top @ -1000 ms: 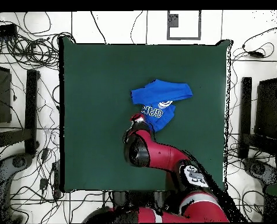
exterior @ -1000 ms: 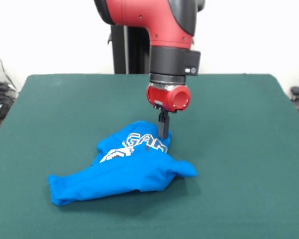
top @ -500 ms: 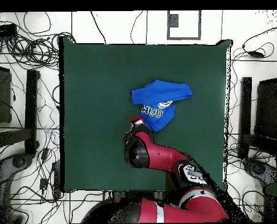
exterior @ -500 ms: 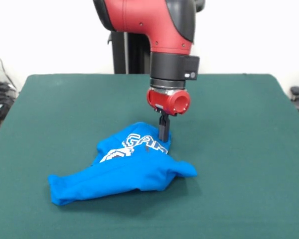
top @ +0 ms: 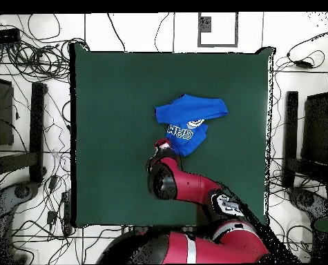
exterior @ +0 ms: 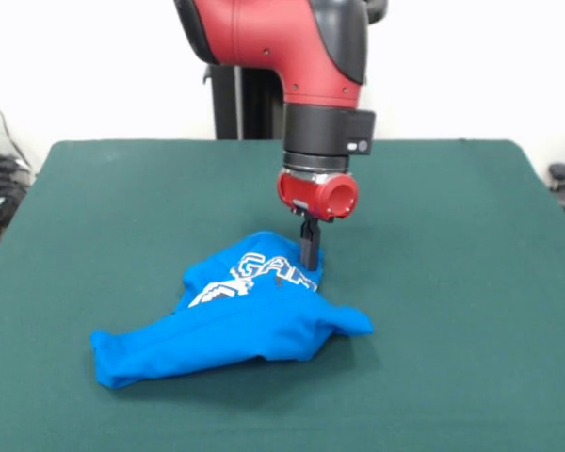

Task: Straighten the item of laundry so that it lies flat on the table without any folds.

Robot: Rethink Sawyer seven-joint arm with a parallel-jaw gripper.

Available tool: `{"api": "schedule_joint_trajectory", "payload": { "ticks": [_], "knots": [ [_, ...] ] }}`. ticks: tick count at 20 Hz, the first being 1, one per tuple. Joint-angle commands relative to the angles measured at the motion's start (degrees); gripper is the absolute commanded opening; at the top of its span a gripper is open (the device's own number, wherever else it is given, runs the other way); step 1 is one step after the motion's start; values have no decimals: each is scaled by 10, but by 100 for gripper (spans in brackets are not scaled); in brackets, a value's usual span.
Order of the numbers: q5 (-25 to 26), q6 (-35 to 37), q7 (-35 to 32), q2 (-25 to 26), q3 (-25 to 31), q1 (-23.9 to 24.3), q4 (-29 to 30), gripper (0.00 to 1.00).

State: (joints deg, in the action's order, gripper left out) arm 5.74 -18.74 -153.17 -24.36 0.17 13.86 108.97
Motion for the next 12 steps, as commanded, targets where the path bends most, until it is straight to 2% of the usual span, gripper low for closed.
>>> {"api": "schedule_joint_trajectory", "payload": {
  "ticks": [1,12],
  "knots": [
    [24,-22,-45,21,67,14,-48,0],
    [33,-22,-48,10,71,18,-46,0]
  ]
}}
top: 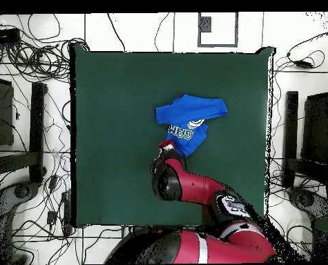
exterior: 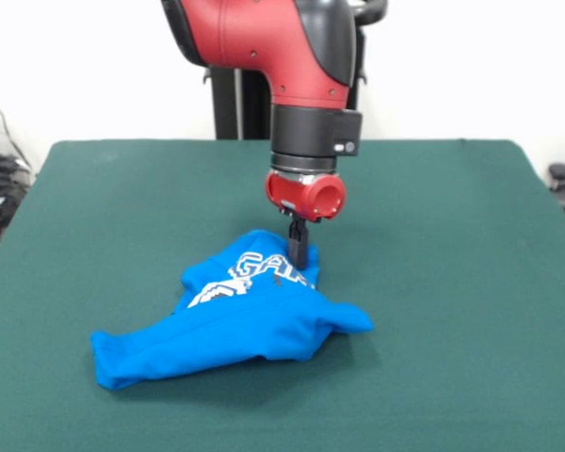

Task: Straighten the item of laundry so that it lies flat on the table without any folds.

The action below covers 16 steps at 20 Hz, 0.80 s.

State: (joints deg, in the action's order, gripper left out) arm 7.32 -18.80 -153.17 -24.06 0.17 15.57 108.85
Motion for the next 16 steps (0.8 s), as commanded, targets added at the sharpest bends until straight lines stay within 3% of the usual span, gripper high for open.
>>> {"api": "schedule_joint_trajectory", "payload": {
  "ticks": [1,16],
  "knots": [
    [17,-21,-48,6,71,1,-44,0],
    [-4,2,-45,-10,68,-17,-50,0]
  ]
}}
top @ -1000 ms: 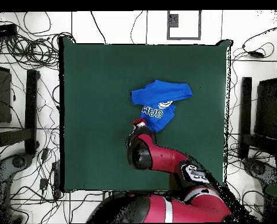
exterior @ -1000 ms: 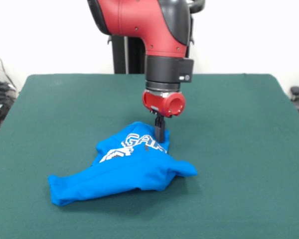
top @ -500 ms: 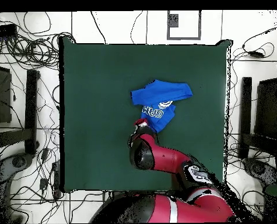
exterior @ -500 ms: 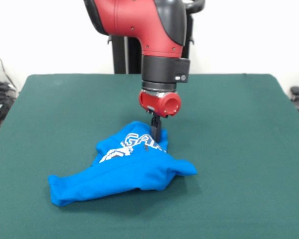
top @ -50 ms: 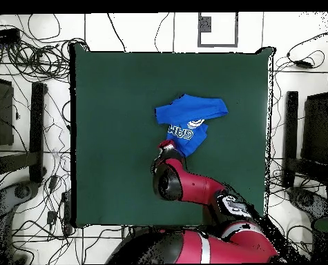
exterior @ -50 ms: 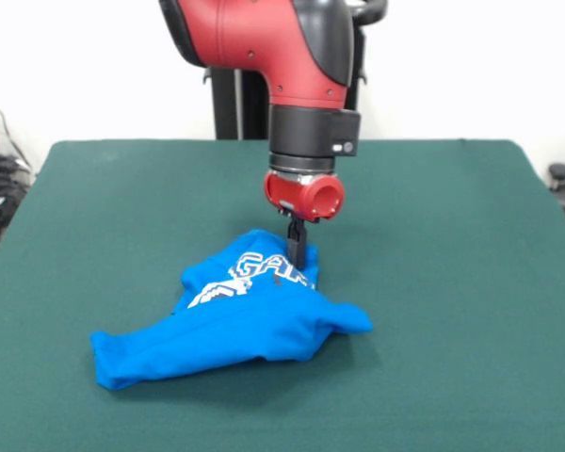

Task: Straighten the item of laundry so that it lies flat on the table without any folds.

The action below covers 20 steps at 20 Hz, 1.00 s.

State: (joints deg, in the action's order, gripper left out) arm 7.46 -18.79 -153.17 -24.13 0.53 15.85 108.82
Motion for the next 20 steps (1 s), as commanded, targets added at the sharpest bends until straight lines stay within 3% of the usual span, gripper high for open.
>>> {"api": "schedule_joint_trajectory", "payload": {
  "ticks": [1,8,20],
  "knots": [
    [-9,6,-44,-13,61,-23,-49,0],
    [-23,31,-42,-35,51,-35,-44,0],
    [-15,26,-43,-31,56,-29,-49,0]
  ]
}}
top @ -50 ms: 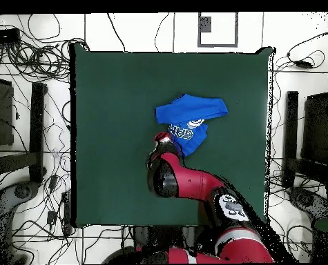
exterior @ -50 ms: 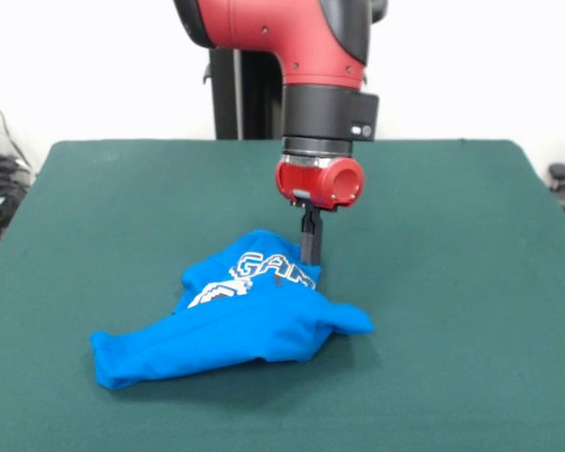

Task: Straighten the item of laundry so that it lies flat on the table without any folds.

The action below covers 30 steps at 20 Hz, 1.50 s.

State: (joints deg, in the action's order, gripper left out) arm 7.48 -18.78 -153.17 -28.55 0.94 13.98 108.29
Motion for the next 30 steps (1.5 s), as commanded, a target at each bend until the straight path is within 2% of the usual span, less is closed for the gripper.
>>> {"api": "schedule_joint_trajectory", "payload": {
  "ticks": [1,30],
  "knots": [
    [-14,25,-43,14,53,-9,-45,0],
    [8,34,-37,25,77,13,-68,0]
  ]
}}
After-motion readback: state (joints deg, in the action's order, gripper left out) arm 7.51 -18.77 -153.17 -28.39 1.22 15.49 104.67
